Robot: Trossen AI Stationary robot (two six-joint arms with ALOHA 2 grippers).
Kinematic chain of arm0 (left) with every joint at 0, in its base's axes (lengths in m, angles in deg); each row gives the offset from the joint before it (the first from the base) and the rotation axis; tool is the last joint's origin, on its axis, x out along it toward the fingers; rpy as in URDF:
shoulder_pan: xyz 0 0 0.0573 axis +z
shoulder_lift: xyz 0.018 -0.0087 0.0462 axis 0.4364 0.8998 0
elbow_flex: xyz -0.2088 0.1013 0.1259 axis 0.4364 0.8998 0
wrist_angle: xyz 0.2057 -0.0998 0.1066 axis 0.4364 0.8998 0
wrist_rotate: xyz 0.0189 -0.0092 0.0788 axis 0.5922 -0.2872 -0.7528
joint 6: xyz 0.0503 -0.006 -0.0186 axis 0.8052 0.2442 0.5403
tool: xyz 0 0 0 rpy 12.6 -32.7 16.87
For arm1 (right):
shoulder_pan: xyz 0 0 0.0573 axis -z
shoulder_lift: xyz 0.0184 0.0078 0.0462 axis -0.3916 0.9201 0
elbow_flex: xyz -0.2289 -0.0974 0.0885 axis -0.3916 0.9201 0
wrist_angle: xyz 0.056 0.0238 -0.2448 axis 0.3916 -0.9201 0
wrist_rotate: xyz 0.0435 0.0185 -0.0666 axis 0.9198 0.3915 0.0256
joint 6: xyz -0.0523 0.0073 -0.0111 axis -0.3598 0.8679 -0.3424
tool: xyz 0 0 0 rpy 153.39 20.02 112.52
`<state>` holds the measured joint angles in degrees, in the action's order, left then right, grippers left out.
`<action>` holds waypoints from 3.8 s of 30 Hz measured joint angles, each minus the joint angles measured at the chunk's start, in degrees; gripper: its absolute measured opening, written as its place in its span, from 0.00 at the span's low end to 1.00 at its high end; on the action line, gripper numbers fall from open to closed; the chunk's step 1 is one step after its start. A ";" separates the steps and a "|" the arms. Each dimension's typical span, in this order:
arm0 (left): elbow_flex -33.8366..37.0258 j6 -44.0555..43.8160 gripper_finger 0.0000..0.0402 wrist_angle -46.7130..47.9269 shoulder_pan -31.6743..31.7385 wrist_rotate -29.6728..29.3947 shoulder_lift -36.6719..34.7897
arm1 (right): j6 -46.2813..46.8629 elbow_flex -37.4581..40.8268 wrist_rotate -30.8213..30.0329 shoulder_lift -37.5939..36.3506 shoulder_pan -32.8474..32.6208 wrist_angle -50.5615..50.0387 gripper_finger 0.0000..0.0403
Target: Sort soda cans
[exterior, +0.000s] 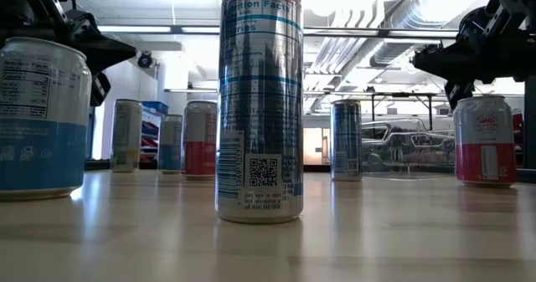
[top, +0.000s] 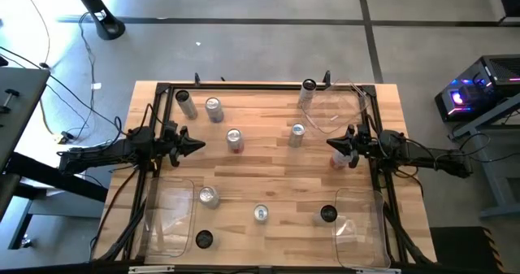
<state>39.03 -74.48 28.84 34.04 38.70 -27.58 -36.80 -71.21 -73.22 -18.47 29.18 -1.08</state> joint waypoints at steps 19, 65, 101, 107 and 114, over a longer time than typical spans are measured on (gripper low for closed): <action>0.01 -0.01 0.00 0.00 -0.01 -0.01 0.00 | 0.01 0.00 0.00 0.00 -0.02 0.00 0.00; 0.01 0.01 0.00 0.00 -0.02 -0.01 0.00 | 0.01 0.00 0.02 -0.02 -0.02 0.00 0.00; -0.01 -18.23 0.00 -26.82 0.07 -52.12 0.60 | 0.03 0.00 0.00 -0.02 -0.02 0.00 0.00; -3.99 -18.14 0.00 -33.39 1.15 -30.72 3.87 | -1.46 0.00 0.00 0.00 -0.02 0.00 0.00; -16.74 -8.06 0.00 -30.07 1.25 -17.44 14.40 | -0.10 0.00 -5.04 0.00 -0.02 3.78 0.00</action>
<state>22.29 -82.54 -1.23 35.28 21.27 -13.19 -36.90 -71.21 -78.26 -18.46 29.16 2.70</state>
